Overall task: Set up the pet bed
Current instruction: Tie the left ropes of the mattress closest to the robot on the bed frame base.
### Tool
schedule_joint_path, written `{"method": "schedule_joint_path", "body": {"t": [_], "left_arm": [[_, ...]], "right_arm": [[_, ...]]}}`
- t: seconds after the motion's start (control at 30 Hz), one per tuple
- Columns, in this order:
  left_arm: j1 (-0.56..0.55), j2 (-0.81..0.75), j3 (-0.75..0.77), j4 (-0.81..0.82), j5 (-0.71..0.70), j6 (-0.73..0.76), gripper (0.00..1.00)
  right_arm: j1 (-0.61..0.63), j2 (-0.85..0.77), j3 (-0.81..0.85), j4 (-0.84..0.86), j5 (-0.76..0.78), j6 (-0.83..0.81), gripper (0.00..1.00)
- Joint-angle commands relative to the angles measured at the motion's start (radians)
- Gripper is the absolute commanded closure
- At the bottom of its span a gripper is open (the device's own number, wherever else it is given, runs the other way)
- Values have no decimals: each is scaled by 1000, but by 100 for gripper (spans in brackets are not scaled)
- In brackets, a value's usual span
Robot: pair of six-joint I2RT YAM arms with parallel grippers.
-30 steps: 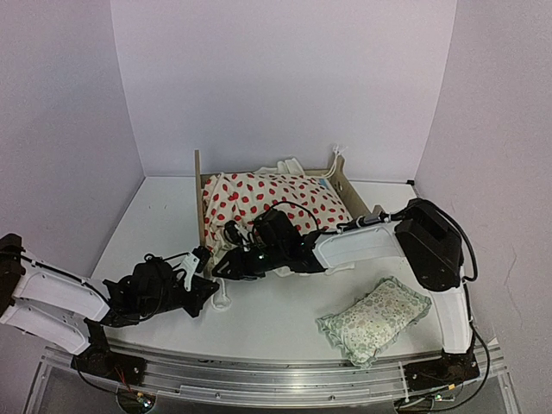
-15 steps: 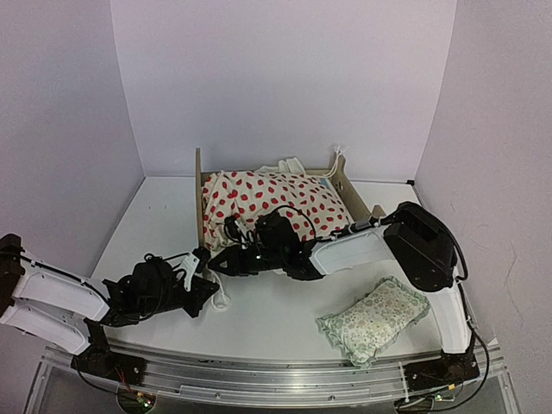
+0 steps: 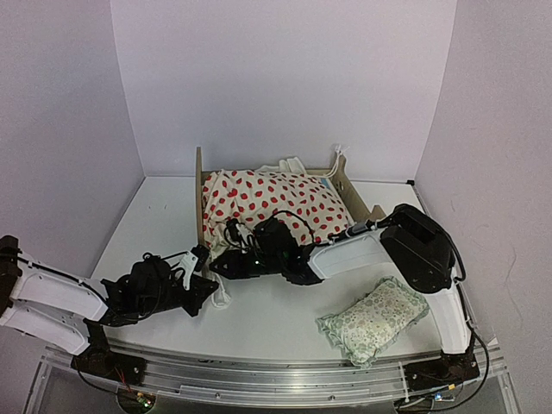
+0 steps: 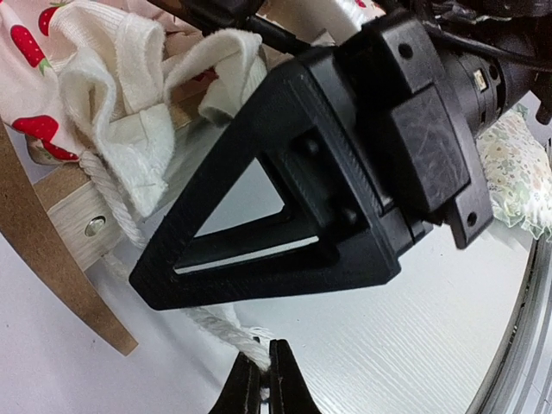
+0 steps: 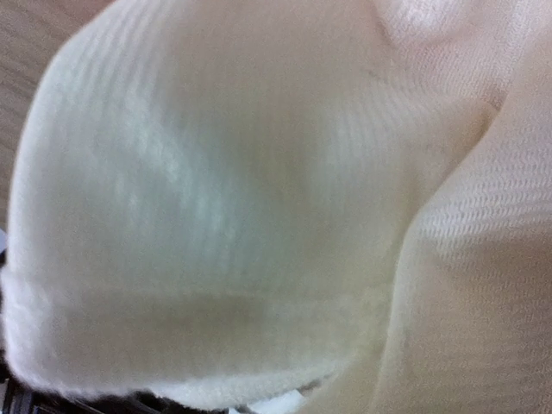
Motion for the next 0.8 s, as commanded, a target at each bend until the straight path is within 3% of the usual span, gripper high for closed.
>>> {"method": "schedule_joint_path", "body": {"t": [0.0,0.17,0.33,0.77], "left_arm": [[4,-33,22,-6,14,-10,95],[4,-32,20,-6,18,-13,96],[4,-46,16,-5,9,-15,96],[52,-72,70,-96,-38,-30,92]], "right_arm": [[24,9,29,-21,80,-70,70],[24,11,24,32,79,-57,79],[24,0,-4,77,76,-50,99],[24,-146,-168,62,99,-106,100]]}}
